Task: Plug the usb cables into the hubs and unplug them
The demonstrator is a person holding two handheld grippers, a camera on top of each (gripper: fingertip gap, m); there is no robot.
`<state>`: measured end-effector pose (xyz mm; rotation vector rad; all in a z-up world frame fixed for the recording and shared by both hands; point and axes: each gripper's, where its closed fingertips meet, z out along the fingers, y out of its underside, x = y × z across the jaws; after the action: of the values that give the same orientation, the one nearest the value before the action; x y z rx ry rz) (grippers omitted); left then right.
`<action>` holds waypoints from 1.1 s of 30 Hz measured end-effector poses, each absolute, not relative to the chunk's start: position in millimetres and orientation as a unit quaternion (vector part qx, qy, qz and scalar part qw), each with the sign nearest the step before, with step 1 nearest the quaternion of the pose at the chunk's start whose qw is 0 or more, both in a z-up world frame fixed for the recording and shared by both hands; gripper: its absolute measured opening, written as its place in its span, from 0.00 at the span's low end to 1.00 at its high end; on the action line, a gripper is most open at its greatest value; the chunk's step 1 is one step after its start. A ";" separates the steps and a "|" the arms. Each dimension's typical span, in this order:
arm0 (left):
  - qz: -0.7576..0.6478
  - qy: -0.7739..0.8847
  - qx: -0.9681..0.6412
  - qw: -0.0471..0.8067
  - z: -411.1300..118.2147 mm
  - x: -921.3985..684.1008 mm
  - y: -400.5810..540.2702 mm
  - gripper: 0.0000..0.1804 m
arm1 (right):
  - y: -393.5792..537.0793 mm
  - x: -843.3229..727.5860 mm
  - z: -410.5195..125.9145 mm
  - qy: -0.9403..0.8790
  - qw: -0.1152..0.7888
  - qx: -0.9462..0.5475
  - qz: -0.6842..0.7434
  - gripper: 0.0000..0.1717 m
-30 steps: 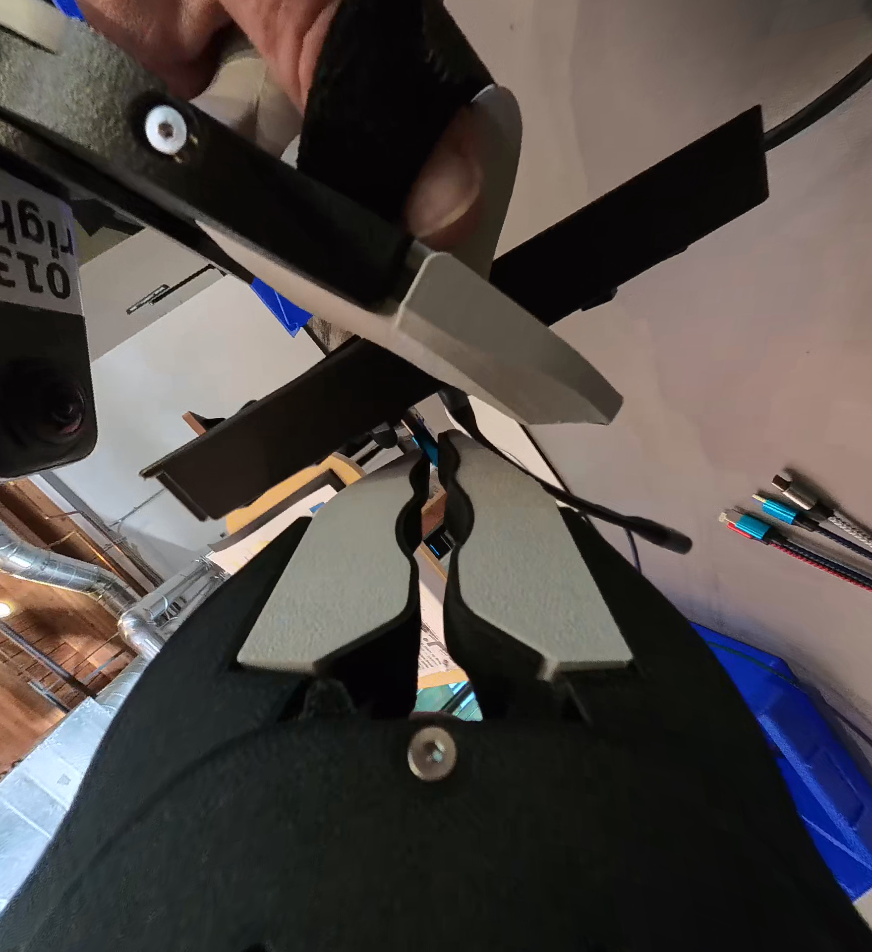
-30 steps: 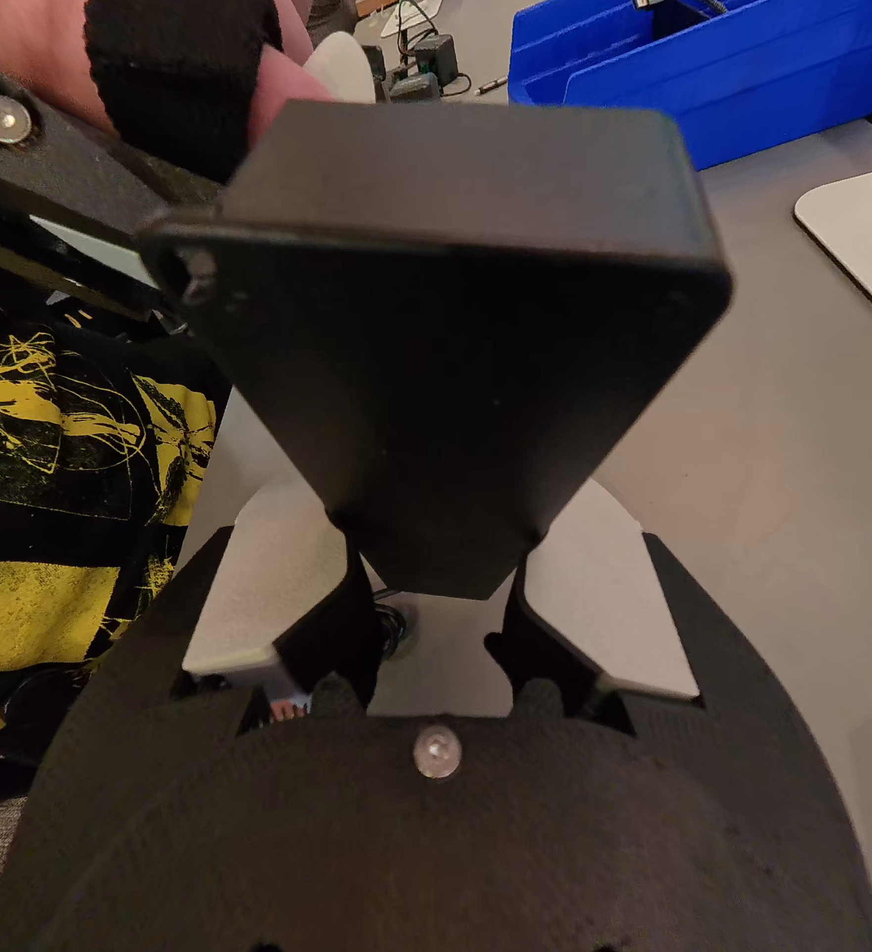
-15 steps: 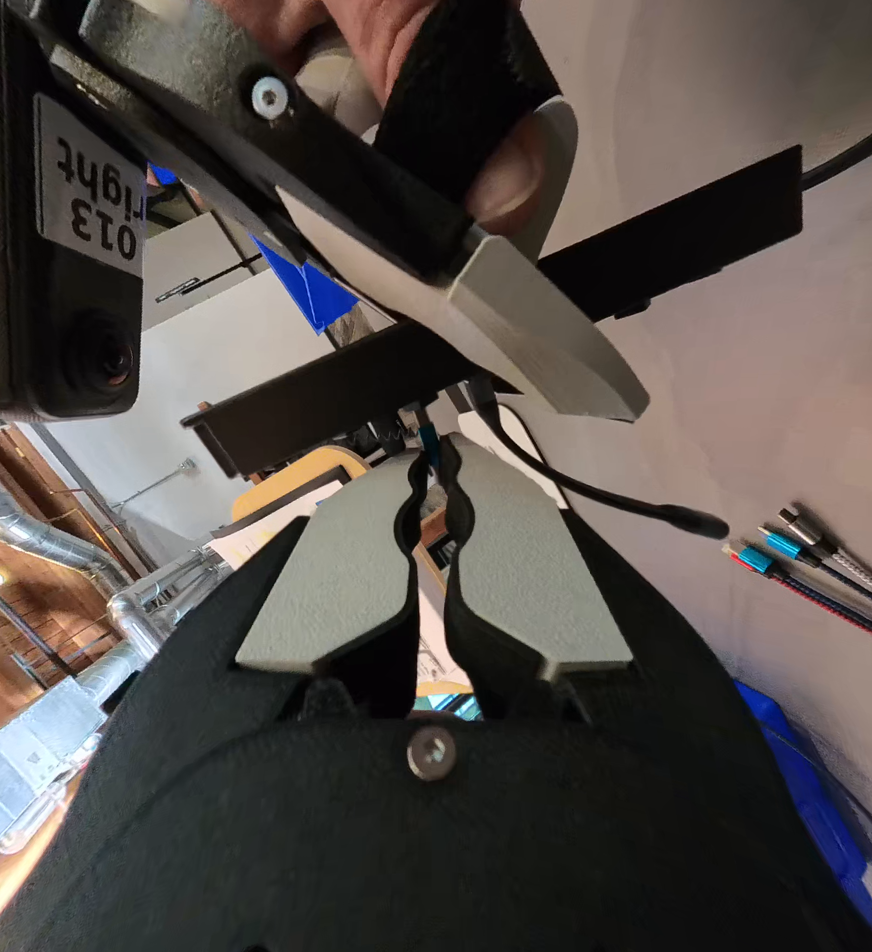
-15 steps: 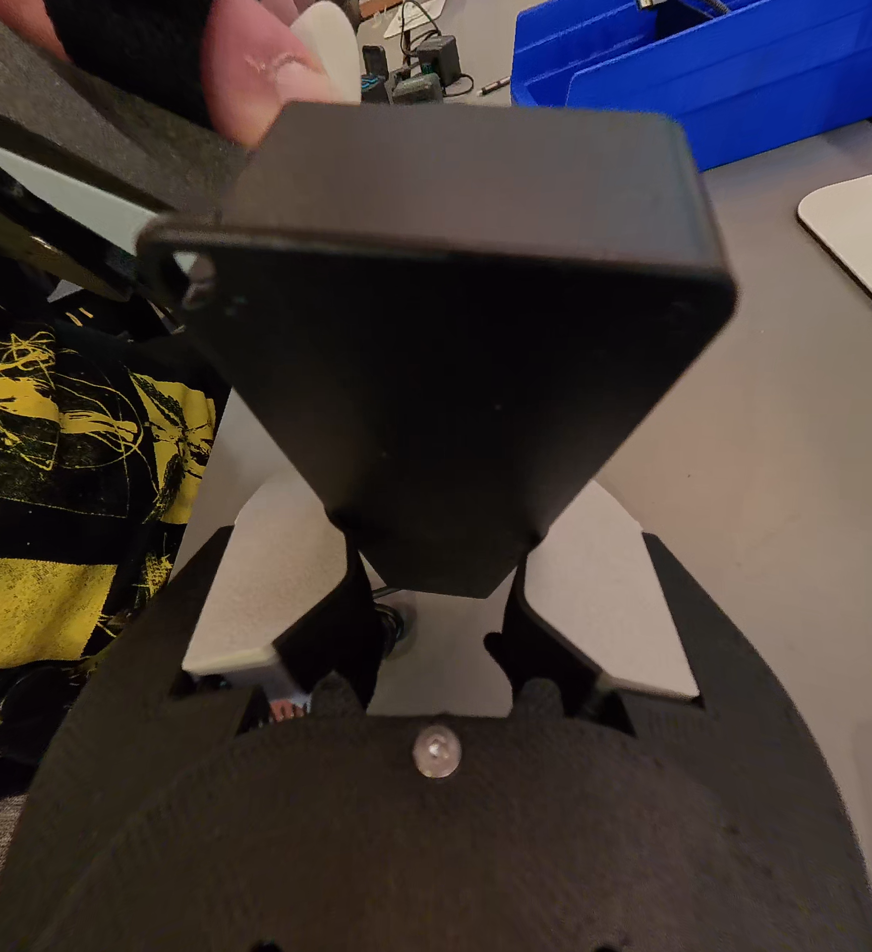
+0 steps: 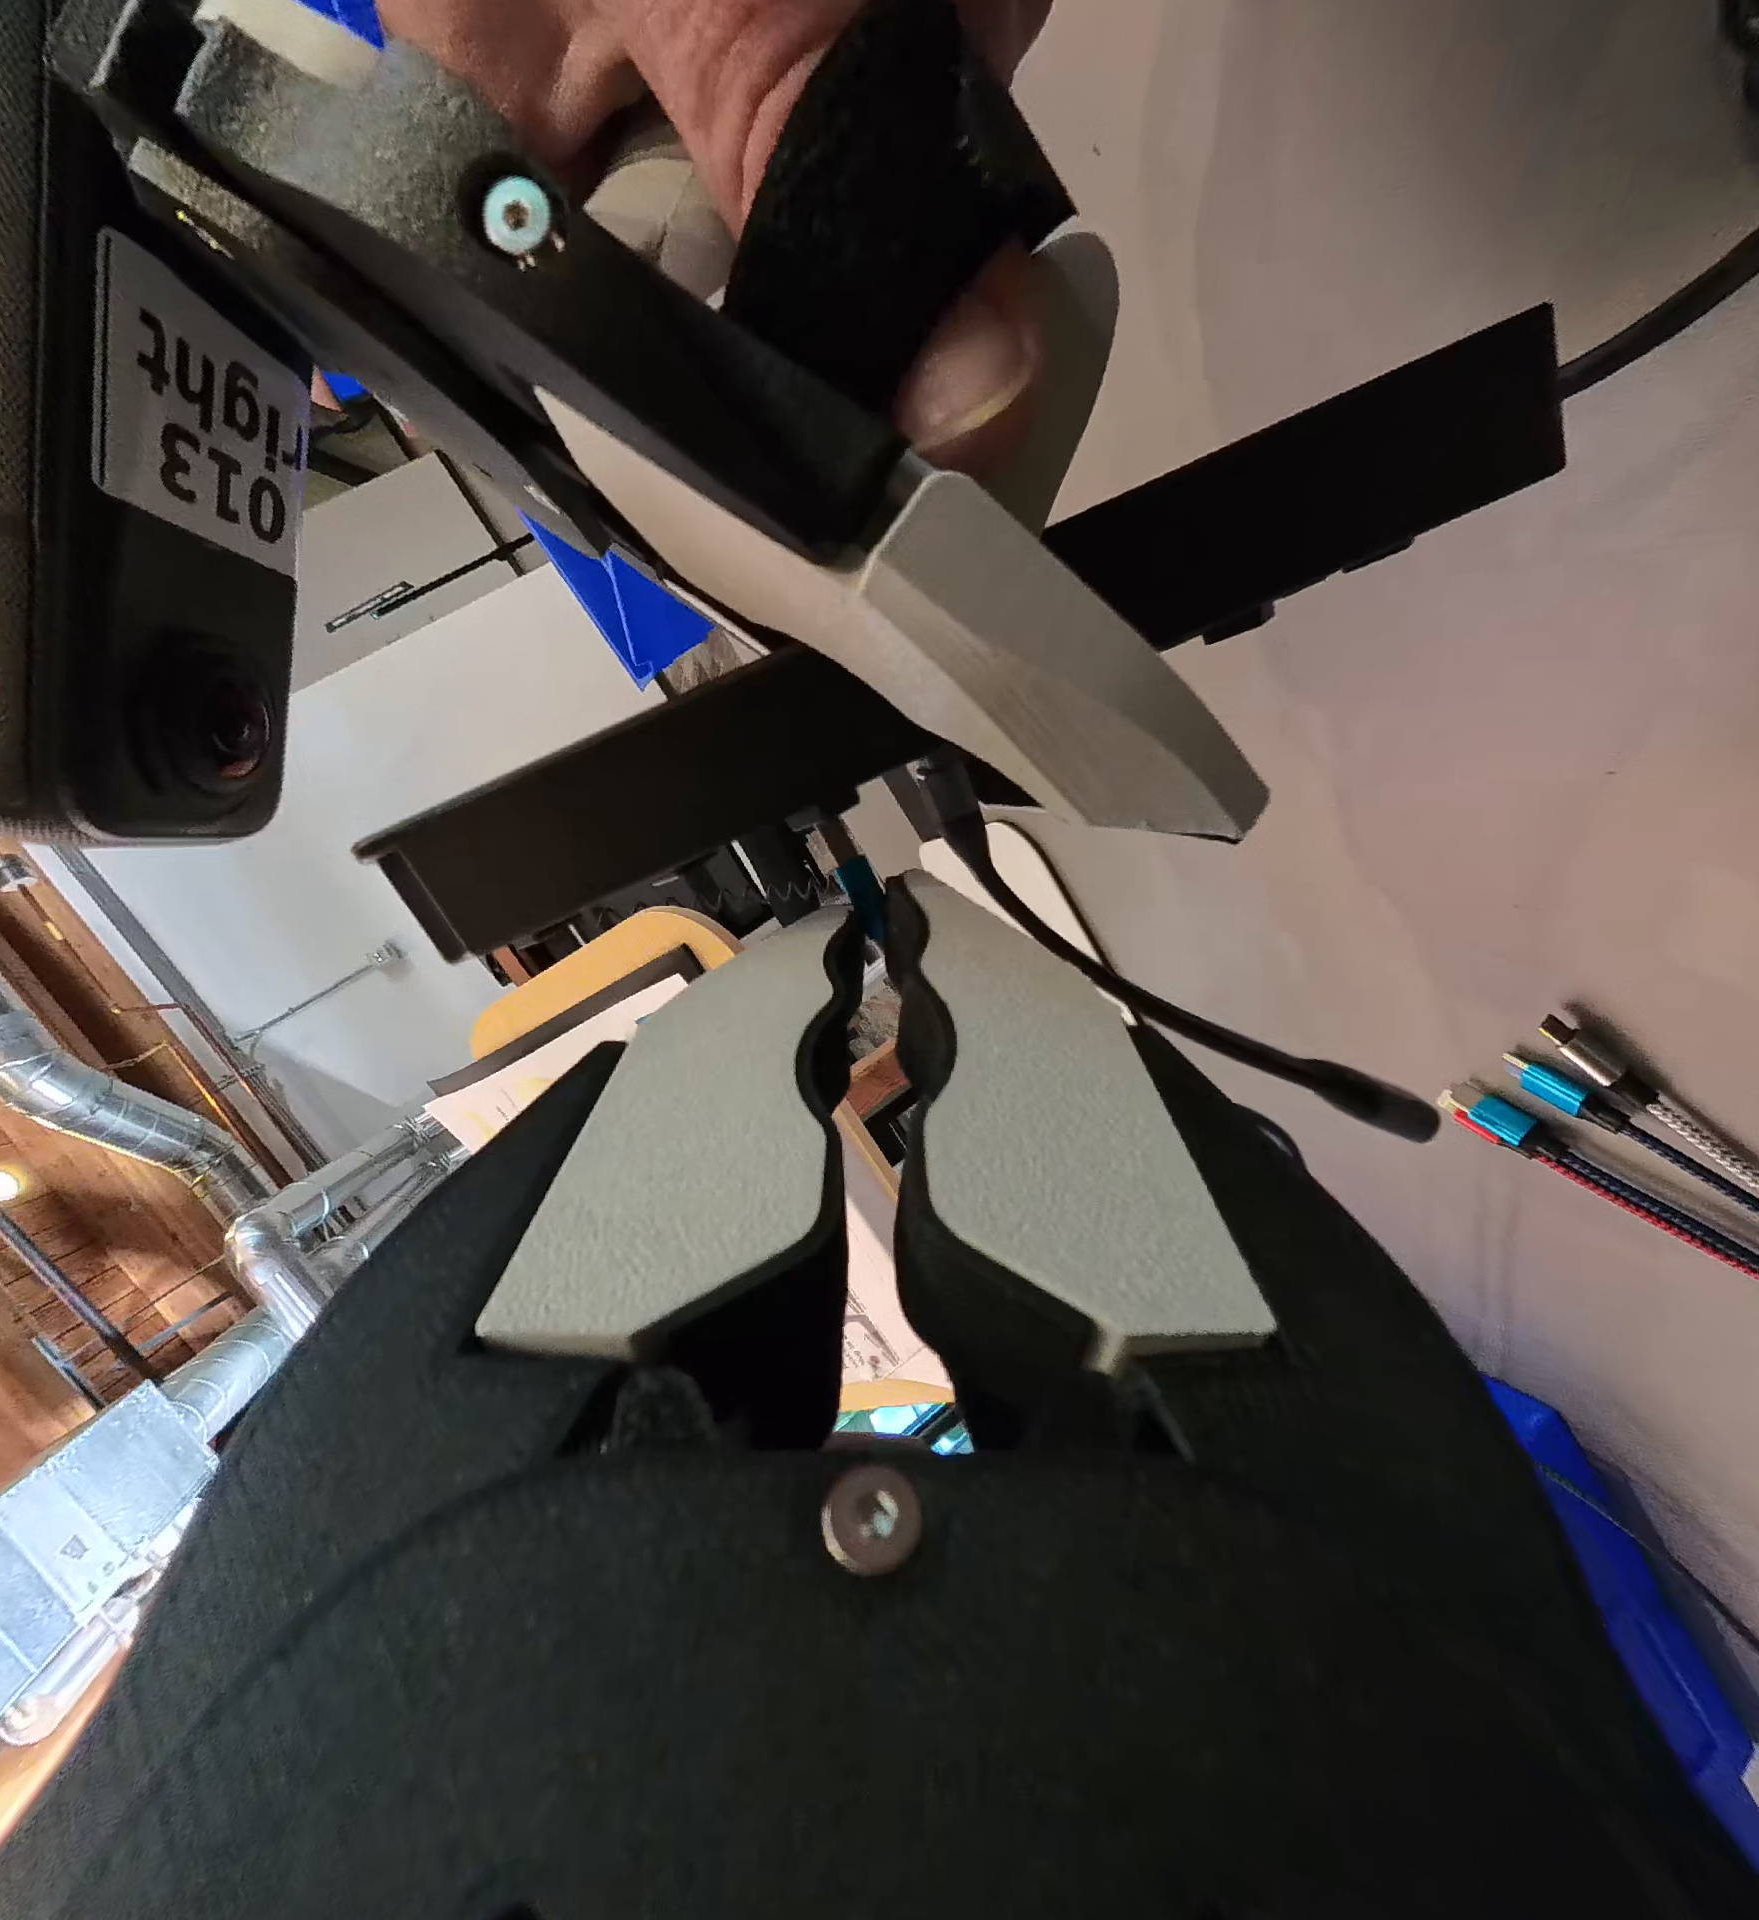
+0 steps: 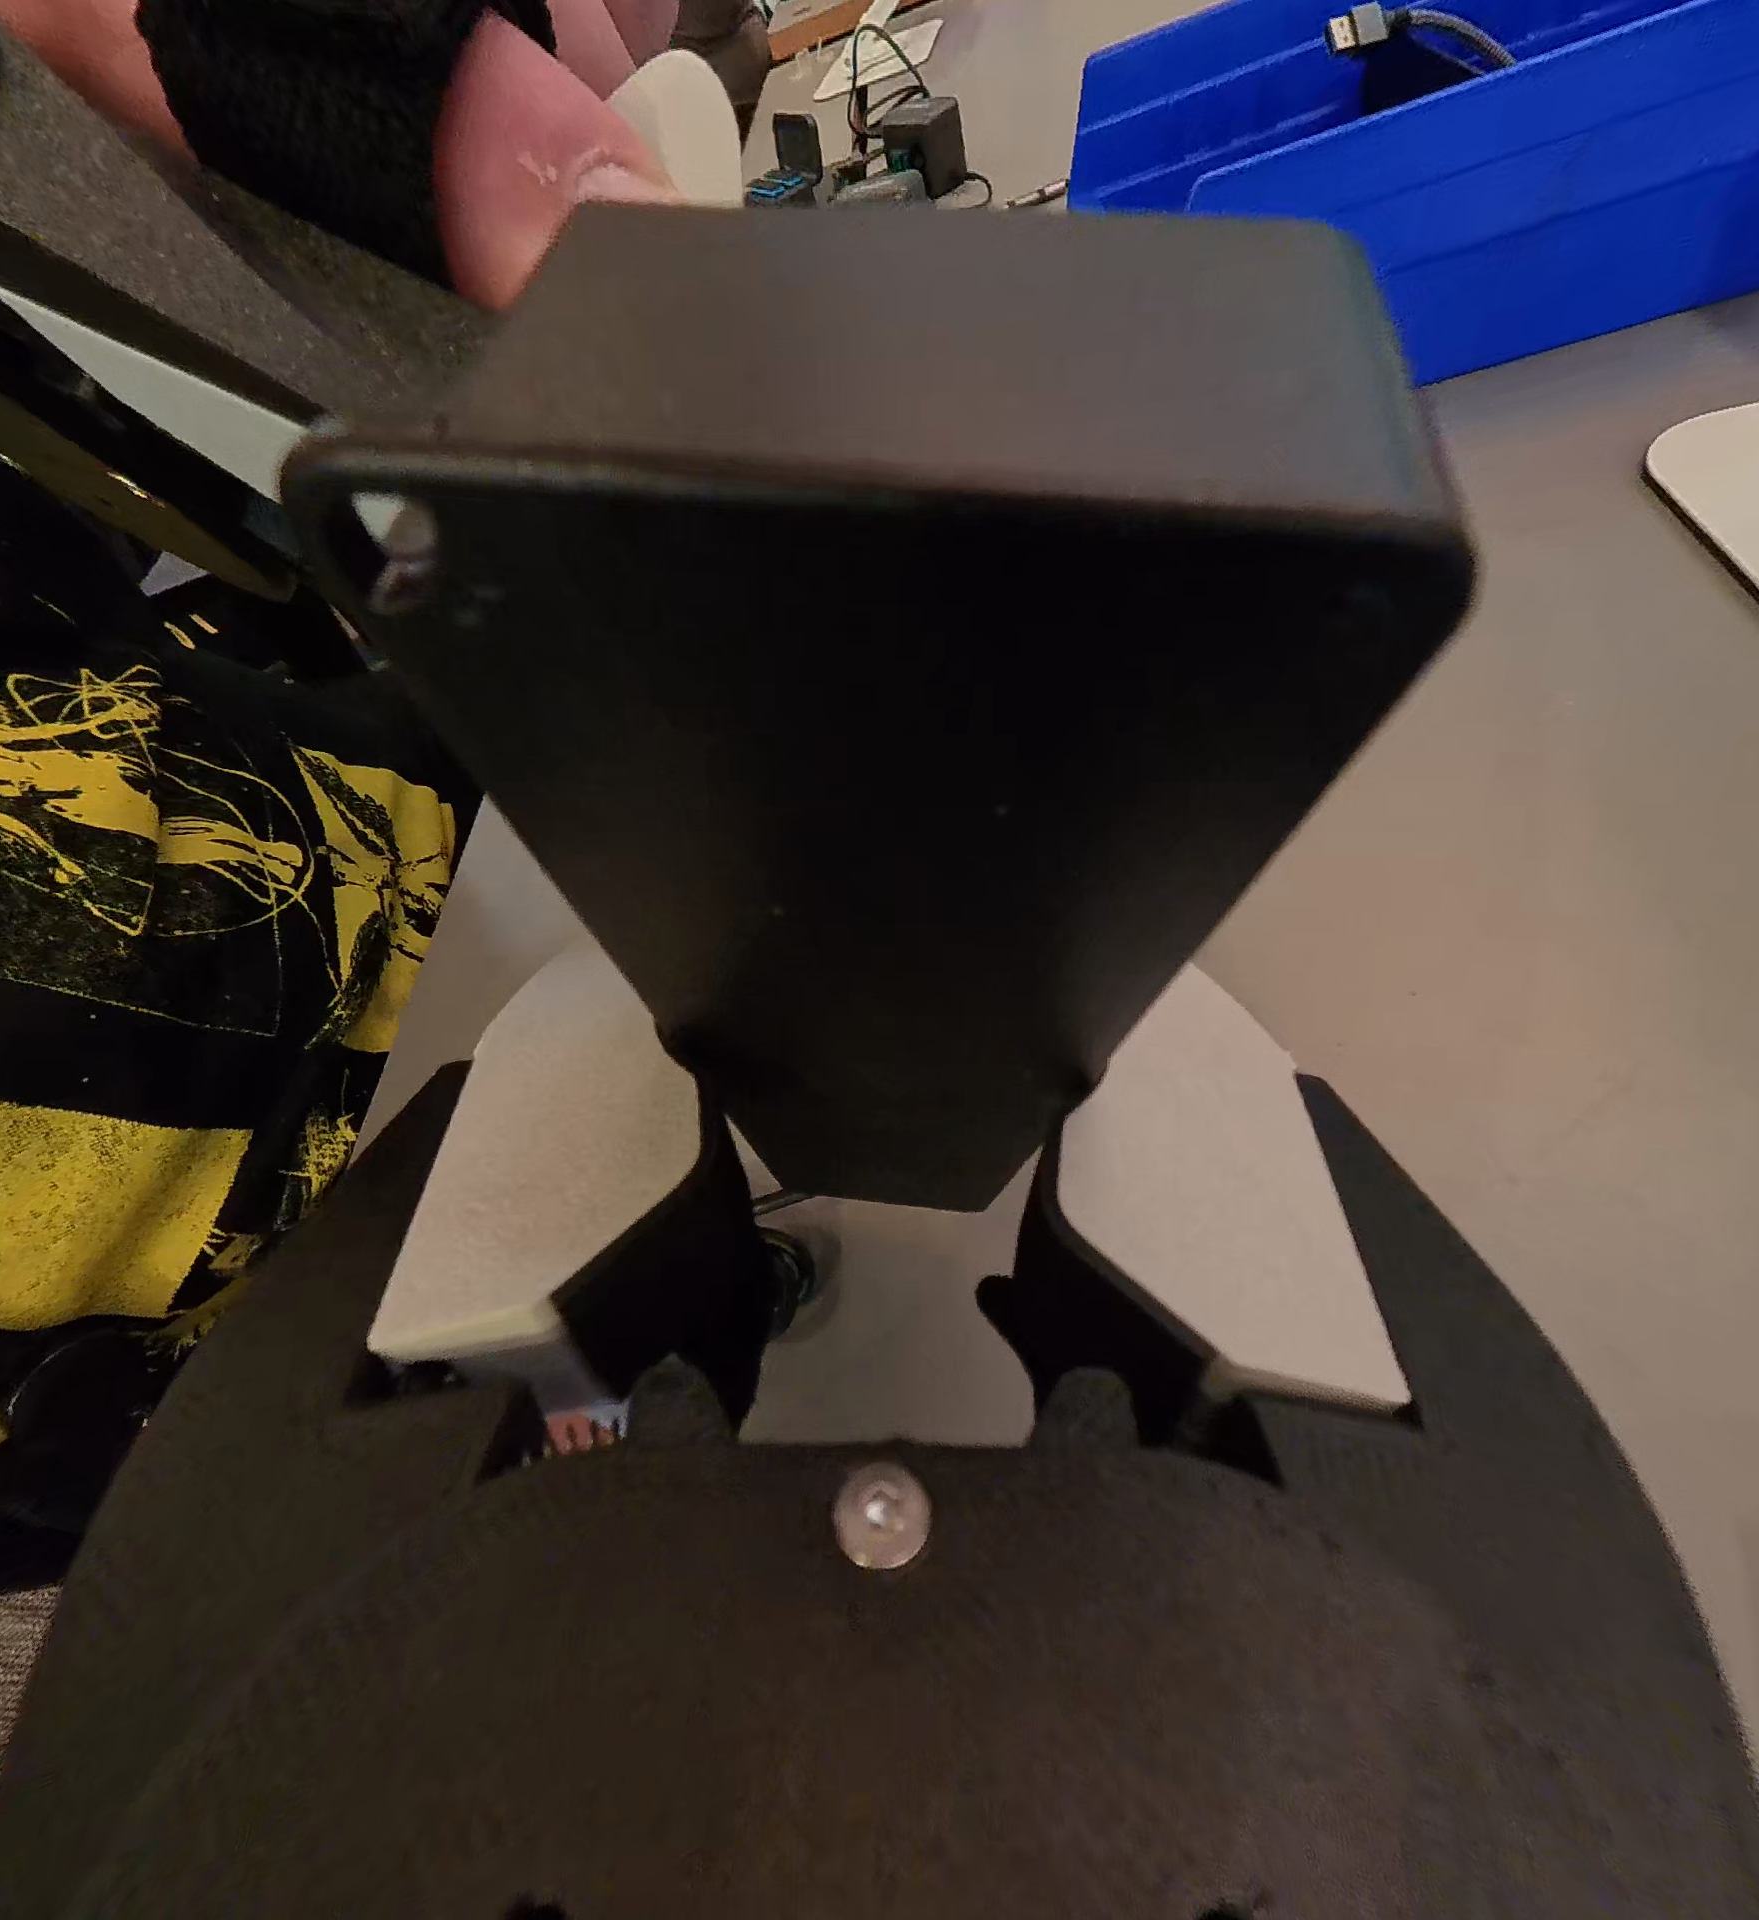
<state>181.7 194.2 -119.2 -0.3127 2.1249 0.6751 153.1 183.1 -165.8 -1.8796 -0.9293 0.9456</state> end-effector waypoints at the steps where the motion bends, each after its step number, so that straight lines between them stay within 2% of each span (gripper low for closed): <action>1: 0.273 0.853 -0.122 0.428 -119.6 181.4 194.1 0.02 | 183.2 153.0 -166.2 -0.369 0.408 -0.746 0.375 0.37; 33: 0.250 0.860 -0.106 0.433 -118.8 178.8 197.1 0.02 | 179.0 149.2 -169.7 -0.380 0.394 -0.745 0.382 0.37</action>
<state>178.8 197.1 -118.8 -0.2644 2.1425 0.6220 149.2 179.0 -169.7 -1.8892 -0.9630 0.9692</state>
